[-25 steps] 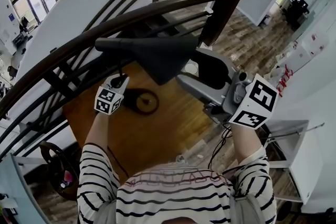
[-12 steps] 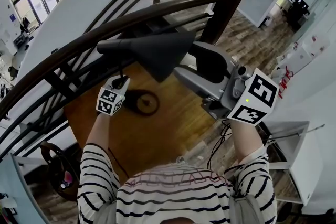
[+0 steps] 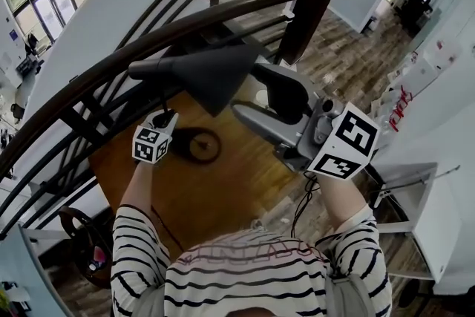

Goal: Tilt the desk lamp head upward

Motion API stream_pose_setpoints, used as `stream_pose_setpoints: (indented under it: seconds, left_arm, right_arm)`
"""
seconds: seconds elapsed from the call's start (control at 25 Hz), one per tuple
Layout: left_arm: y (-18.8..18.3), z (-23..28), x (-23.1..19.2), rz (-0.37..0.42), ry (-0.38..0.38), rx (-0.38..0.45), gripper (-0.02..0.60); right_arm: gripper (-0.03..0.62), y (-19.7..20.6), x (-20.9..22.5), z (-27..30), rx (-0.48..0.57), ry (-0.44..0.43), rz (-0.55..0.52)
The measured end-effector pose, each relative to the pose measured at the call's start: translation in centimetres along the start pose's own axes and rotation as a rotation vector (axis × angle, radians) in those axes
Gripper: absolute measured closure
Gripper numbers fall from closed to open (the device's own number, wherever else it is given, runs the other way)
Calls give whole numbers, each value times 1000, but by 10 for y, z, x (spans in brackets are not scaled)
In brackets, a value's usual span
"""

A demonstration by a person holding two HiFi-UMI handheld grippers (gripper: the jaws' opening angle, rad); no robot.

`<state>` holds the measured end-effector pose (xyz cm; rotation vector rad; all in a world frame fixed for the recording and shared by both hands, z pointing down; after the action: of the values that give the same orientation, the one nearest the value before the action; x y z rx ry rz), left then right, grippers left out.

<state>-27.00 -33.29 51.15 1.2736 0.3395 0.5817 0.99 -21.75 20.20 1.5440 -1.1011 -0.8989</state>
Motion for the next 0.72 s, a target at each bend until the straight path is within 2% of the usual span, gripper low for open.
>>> stream_pose_setpoints:
  seconds: [0.04, 0.08, 0.16, 0.36, 0.52, 0.72]
  left_arm:
    - [0, -1, 0, -5, -16, 0, 536]
    - [1, -2, 0, -9, -33, 1, 501]
    - [1, -5, 3, -13, -45, -3, 357]
    - [-6, -17, 22, -2, -53, -3, 335]
    - [-17, -35, 43, -27, -69, 43, 331]
    - [-36, -62, 77, 3, -84, 115, 322]
  right_arm:
    - [332, 3, -1, -2, -2, 4, 5]
    - [332, 7, -3, -5, -5, 7, 9]
    - [330, 14, -6, -11, -12, 13, 15]
    - [330, 33, -8, -31, -17, 24, 66]
    - [330, 57, -7, -49, -25, 38, 137]
    - [332, 93, -9, -66, -55, 61, 217]
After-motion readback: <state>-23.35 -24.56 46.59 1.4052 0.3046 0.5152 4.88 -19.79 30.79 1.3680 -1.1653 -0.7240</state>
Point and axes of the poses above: the fingertips, and each gripper's own axes: z forward along the fingers, x to its right, y out of its underside, the point moved 8 cm from there along -z, backward along the fingers, and after that the axes turned 4 degrees about x, right-handed, at the moved point
